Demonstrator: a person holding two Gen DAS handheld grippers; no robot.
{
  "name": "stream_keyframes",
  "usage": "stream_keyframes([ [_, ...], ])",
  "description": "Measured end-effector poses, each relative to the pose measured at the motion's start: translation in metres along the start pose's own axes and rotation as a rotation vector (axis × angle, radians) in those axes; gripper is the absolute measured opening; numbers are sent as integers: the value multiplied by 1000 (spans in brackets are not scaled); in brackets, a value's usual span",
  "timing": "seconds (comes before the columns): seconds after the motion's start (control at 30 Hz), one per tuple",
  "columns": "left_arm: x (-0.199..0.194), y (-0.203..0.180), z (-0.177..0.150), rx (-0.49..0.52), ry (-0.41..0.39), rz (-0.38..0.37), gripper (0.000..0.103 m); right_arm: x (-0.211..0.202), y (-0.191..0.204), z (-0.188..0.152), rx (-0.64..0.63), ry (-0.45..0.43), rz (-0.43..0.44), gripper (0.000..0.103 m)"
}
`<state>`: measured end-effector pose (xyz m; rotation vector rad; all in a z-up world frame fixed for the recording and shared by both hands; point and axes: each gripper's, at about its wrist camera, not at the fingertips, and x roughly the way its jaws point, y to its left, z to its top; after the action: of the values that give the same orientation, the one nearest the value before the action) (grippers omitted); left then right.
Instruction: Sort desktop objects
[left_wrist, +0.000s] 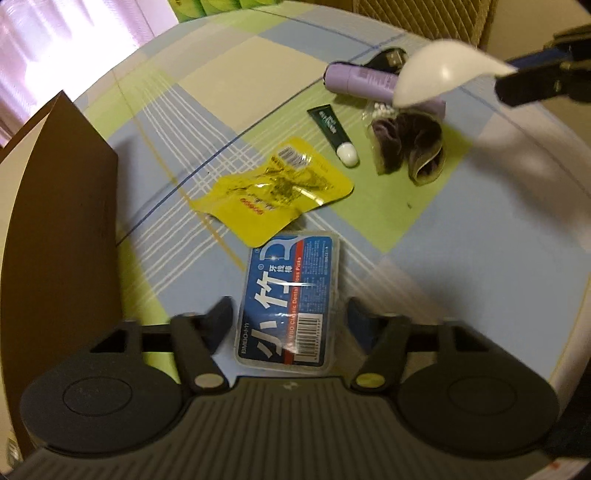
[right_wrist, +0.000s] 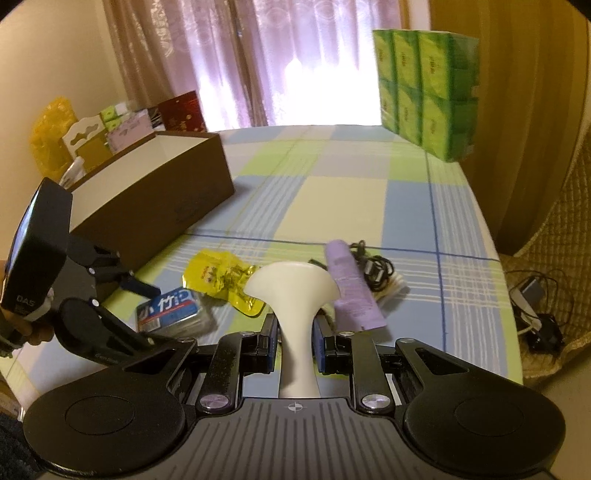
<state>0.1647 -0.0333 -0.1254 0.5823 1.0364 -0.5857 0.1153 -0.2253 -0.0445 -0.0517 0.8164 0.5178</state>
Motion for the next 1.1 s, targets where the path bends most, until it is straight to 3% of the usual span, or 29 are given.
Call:
stream_keyframes([
  [0.07,2,1,1,-11,-7,3,71,2,4,1,-14,3,8,17],
  [0.13,6,2,5,-19,-8,-8,55,2,8,1,-29,6,14,17],
  [0.33,-16,-7,-11,-18,-50,-3,54,0,20,3,-57,2,33,17],
  [0.47,-49,1,-22,-79,-94,6,54,-2,32,6,-70,-3,45,17],
  [0.8,-137,47,-45,-211,-237,101,54,-3,92,38,-174,-63,135,17],
  [1.1,-178,99,-72,-331,-276,194,54,13,144,73,-240,-94,236,17],
])
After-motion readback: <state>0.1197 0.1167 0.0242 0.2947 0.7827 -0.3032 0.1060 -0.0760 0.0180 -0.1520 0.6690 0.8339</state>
